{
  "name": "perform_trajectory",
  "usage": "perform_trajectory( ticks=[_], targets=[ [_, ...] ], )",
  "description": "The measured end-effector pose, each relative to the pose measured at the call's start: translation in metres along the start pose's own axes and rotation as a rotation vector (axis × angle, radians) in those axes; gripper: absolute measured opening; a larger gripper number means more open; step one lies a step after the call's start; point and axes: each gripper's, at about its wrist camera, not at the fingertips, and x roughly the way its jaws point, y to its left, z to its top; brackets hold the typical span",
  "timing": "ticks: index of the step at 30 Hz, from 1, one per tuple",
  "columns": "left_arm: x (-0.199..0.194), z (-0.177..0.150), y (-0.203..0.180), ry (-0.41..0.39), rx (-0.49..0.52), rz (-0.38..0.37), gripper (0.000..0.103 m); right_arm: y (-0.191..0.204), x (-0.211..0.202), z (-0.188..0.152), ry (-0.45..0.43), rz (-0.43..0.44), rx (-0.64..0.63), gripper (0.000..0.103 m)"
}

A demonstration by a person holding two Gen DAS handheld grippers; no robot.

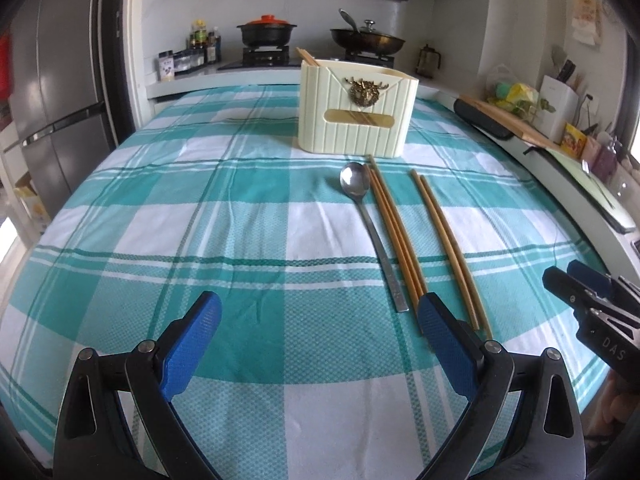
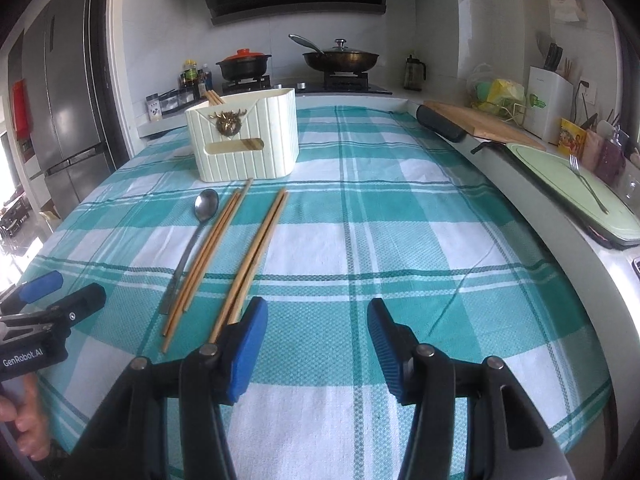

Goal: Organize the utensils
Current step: 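Withdraw both tools from the holder back over the remaining utensils, then lower the right tool onto a wooden chopstick and close it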

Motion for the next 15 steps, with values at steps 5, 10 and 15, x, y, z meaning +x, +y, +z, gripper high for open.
perform_trajectory(
  ticks=[5,10,15],
  targets=[
    [0.004,-0.003,0.000,-0.008,0.018,0.030,0.099,0.000,0.010,-0.006,0.028,0.010,0.008,0.053],
    [0.008,-0.003,0.001,-0.006,0.023,0.035,0.099,0.000,0.022,-0.009,0.076,0.041,0.038,0.053],
    [0.008,-0.003,0.003,-0.011,0.012,0.035,0.099,0.007,0.038,0.005,0.103,0.082,0.034,0.038]
  ],
)
